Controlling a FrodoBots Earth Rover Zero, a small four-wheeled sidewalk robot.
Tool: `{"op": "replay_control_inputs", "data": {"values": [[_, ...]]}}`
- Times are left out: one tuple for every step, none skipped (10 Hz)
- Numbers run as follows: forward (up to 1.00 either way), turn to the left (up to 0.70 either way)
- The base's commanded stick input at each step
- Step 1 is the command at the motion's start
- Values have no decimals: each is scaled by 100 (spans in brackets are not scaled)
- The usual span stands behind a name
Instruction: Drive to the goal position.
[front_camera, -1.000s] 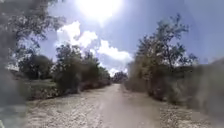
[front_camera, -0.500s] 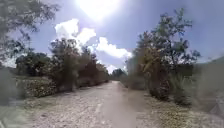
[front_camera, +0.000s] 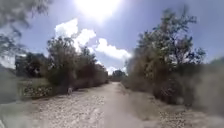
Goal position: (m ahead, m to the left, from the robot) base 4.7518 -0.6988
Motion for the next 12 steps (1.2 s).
{"op": "replay_control_inputs", "data": {"values": [[70, 9], [70, 12], [70, 16], [70, 19], [70, 23], [70, 26], [70, 30], [70, 33], [70, 35], [70, 35], [70, 33], [70, 1]]}}
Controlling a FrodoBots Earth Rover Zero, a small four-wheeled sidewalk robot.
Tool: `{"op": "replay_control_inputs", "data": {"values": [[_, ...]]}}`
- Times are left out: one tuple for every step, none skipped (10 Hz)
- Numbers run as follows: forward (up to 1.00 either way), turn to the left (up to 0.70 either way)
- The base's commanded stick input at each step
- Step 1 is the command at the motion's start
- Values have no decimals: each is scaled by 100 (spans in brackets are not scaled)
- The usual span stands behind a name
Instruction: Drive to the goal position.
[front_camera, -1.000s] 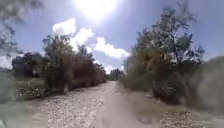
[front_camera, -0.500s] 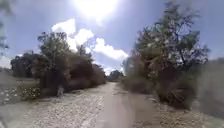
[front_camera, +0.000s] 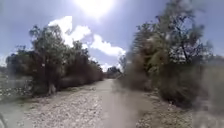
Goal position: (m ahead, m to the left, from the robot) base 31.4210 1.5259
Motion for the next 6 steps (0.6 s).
{"op": "replay_control_inputs", "data": {"values": [[70, 0], [70, 0], [70, 0], [70, 0], [70, 0], [70, 0]]}}
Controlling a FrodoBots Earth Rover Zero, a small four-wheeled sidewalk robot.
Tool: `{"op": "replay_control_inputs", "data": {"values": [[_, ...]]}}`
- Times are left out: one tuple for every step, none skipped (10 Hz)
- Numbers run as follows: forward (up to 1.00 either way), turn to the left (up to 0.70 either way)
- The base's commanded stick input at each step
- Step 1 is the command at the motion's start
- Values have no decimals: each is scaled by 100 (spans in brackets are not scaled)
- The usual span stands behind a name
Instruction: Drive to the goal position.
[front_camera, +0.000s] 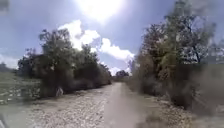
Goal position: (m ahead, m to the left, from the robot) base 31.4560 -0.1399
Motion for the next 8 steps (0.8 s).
{"op": "replay_control_inputs", "data": {"values": [[70, 0], [70, 0], [70, 0], [70, 0], [70, 0], [70, 0], [70, 0], [70, 0]]}}
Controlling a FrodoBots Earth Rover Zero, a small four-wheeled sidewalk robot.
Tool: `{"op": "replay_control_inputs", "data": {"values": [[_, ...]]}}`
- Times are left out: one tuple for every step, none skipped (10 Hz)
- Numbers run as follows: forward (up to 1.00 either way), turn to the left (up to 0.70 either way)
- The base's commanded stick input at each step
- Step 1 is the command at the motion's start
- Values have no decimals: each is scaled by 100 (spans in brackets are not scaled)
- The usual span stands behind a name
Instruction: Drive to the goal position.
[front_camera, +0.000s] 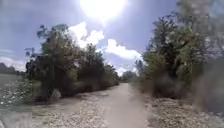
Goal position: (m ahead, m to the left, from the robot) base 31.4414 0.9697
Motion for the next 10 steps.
{"op": "replay_control_inputs", "data": {"values": [[70, 0], [70, 0], [70, 0], [70, 0], [70, 0], [70, 0], [70, 0], [70, 0], [70, 0], [70, 0]]}}
